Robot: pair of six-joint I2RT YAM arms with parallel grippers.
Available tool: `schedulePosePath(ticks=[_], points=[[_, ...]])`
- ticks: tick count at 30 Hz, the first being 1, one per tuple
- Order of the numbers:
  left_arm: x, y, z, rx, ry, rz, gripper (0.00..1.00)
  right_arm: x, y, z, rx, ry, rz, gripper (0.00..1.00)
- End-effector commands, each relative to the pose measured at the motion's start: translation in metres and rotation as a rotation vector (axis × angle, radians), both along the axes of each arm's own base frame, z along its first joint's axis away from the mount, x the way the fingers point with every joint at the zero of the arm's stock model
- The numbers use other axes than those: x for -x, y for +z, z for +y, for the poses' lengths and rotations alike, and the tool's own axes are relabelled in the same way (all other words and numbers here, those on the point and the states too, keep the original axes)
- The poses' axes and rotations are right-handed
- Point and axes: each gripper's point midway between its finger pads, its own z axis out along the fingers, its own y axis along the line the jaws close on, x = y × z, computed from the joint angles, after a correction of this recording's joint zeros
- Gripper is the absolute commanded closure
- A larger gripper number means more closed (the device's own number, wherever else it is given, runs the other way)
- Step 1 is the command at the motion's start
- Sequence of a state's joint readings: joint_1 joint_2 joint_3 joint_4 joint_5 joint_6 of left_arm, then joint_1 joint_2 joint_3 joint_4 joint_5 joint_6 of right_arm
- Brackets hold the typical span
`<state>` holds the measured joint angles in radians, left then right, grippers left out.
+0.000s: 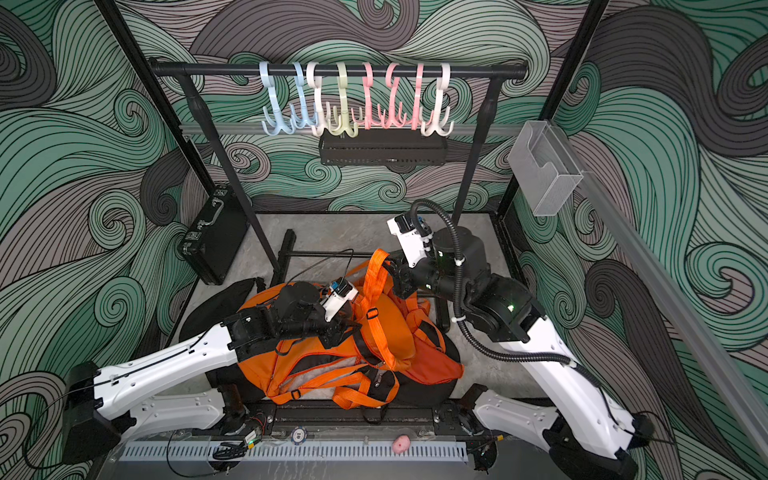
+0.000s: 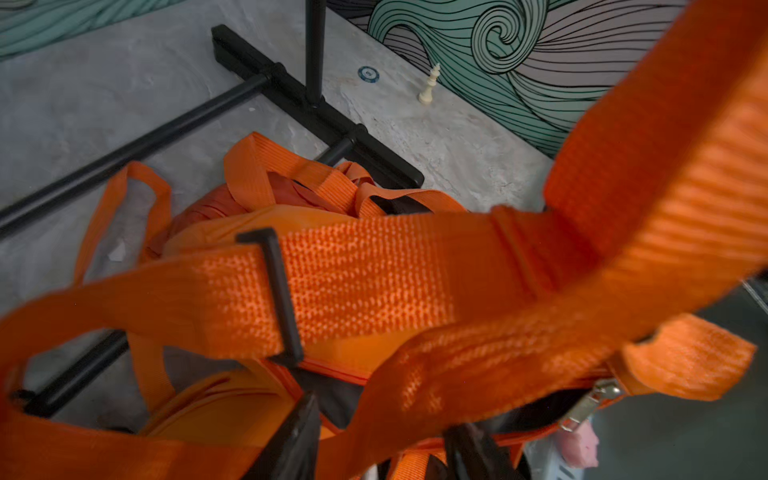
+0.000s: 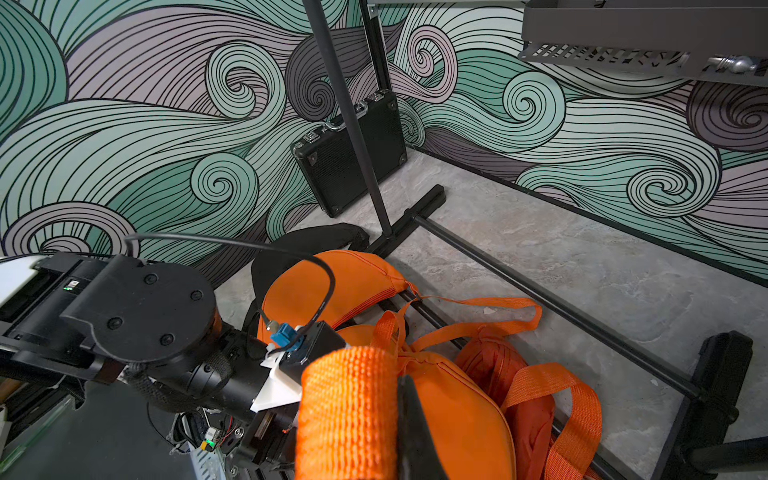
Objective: Hang the bag on a hook
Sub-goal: Pick up the bag from the bag.
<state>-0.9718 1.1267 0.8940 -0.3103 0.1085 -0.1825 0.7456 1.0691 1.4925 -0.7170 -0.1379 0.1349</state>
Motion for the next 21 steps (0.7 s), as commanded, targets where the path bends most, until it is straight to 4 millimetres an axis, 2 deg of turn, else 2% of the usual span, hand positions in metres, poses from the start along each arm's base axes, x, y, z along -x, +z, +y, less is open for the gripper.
schedulePosePath(ticks=[1,5,8,10,12,16,21], points=[[-0.012,0.006,-0.001,-0.016,0.038,-0.052,0.74,0.004,0.013,-0.006,-0.028,-0.006,-0.028,1.00],[-0.018,0.010,0.011,-0.048,0.101,-0.058,0.97,0.002,0.012,-0.011,-0.026,-0.027,-0.032,1.00],[-0.017,0.020,0.018,-0.037,0.109,-0.094,1.00,-0.001,0.010,-0.015,-0.017,-0.050,-0.031,1.00],[-0.016,0.037,0.027,-0.013,0.131,-0.128,1.00,-0.007,0.006,-0.021,-0.010,-0.082,-0.023,1.00],[-0.015,0.060,0.035,0.034,0.143,-0.180,1.00,-0.014,0.001,-0.028,-0.005,-0.118,-0.003,1.00],[-0.010,0.120,0.049,0.111,0.158,-0.265,1.00,-0.036,-0.002,-0.053,-0.020,-0.241,0.037,1.00],[-0.024,0.198,0.050,0.134,0.204,-0.374,1.00,-0.058,0.028,-0.085,-0.093,-0.368,0.030,1.00]])
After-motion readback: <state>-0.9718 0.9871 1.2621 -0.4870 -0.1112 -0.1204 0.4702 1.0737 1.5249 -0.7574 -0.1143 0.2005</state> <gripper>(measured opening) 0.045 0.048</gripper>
